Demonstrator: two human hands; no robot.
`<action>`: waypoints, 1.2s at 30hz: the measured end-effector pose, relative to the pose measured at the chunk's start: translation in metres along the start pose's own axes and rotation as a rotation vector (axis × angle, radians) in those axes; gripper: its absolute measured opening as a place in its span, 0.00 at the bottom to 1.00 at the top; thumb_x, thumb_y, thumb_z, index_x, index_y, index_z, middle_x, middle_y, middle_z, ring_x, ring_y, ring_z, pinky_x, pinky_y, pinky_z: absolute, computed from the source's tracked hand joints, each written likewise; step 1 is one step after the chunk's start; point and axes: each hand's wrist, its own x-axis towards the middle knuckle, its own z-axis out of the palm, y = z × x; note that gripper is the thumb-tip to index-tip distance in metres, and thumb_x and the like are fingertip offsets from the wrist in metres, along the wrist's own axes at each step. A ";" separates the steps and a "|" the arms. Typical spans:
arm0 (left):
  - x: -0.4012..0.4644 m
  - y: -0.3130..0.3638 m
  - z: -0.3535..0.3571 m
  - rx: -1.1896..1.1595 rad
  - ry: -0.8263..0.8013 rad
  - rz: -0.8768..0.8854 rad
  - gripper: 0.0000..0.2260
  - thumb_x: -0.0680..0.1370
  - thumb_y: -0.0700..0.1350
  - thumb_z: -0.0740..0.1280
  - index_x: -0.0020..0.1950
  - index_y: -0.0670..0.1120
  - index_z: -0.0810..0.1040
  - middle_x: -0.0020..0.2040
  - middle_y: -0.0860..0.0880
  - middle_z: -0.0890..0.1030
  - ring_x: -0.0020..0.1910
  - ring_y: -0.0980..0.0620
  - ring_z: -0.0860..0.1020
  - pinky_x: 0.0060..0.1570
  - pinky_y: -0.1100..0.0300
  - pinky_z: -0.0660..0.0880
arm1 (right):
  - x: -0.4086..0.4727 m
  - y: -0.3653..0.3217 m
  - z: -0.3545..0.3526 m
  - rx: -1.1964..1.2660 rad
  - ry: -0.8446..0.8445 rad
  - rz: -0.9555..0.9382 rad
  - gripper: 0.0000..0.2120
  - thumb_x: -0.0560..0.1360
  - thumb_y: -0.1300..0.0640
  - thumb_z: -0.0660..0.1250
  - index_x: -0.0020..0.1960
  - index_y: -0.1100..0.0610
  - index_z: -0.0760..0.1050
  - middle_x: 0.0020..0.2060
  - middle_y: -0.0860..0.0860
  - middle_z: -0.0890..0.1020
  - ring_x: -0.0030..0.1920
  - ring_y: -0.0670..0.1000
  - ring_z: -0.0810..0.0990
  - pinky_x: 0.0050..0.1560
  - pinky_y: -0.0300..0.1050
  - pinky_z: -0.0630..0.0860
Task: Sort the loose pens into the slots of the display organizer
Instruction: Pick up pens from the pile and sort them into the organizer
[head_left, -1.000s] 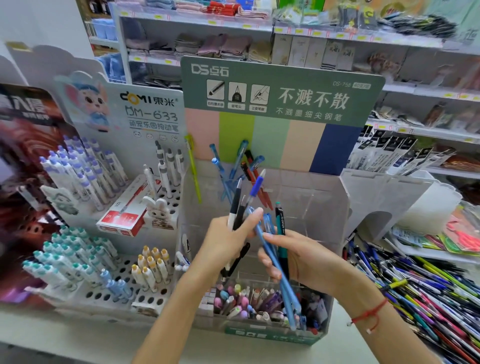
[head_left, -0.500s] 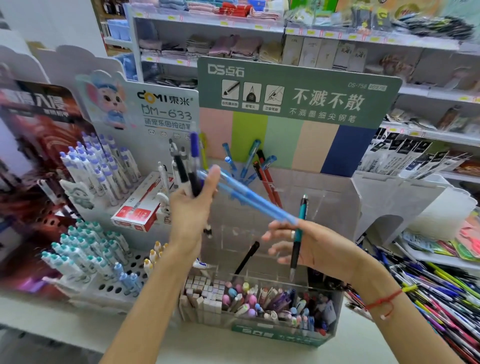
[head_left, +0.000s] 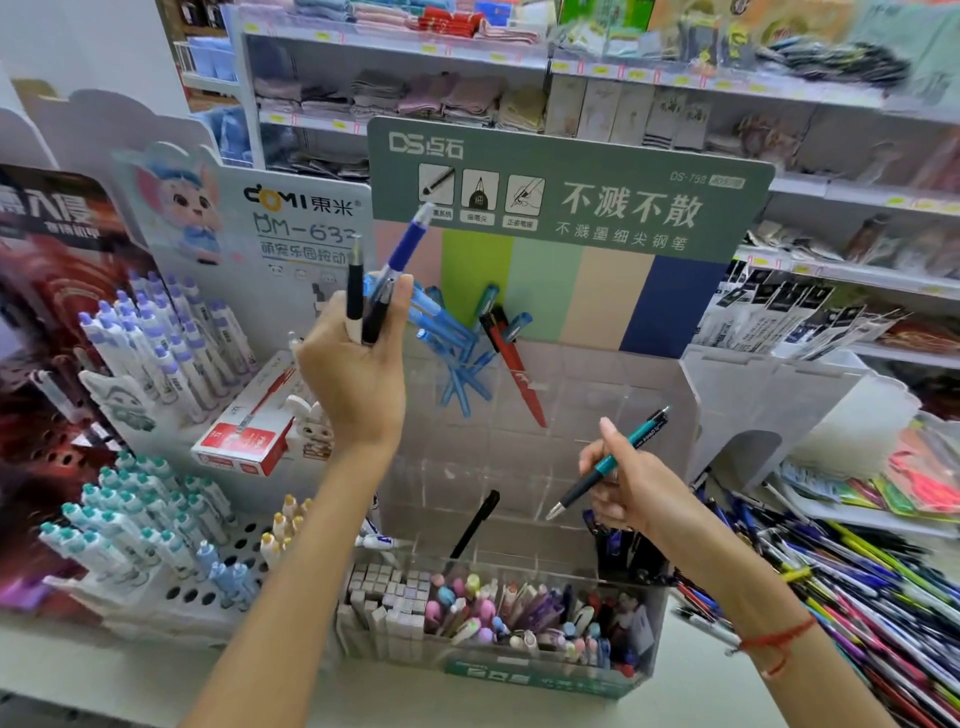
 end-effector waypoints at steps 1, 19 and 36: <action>0.000 -0.001 0.002 0.073 -0.045 -0.014 0.18 0.77 0.52 0.68 0.30 0.49 0.70 0.26 0.56 0.68 0.25 0.60 0.66 0.28 0.69 0.61 | -0.003 -0.002 -0.001 -0.044 0.007 -0.038 0.23 0.80 0.43 0.52 0.36 0.58 0.70 0.21 0.49 0.65 0.20 0.46 0.62 0.21 0.35 0.59; 0.035 0.021 0.009 0.370 -0.248 0.070 0.19 0.76 0.59 0.68 0.30 0.48 0.75 0.29 0.49 0.79 0.29 0.48 0.76 0.30 0.56 0.70 | -0.011 -0.004 -0.006 -0.044 0.168 -0.222 0.19 0.80 0.49 0.57 0.37 0.59 0.73 0.20 0.48 0.68 0.20 0.46 0.64 0.25 0.35 0.63; 0.009 0.012 0.001 0.270 -0.371 -0.239 0.23 0.74 0.56 0.70 0.29 0.47 0.62 0.26 0.53 0.65 0.24 0.57 0.63 0.26 0.63 0.61 | -0.011 -0.001 0.008 -0.074 0.090 -0.222 0.16 0.80 0.51 0.59 0.39 0.60 0.73 0.22 0.50 0.69 0.20 0.45 0.65 0.24 0.35 0.64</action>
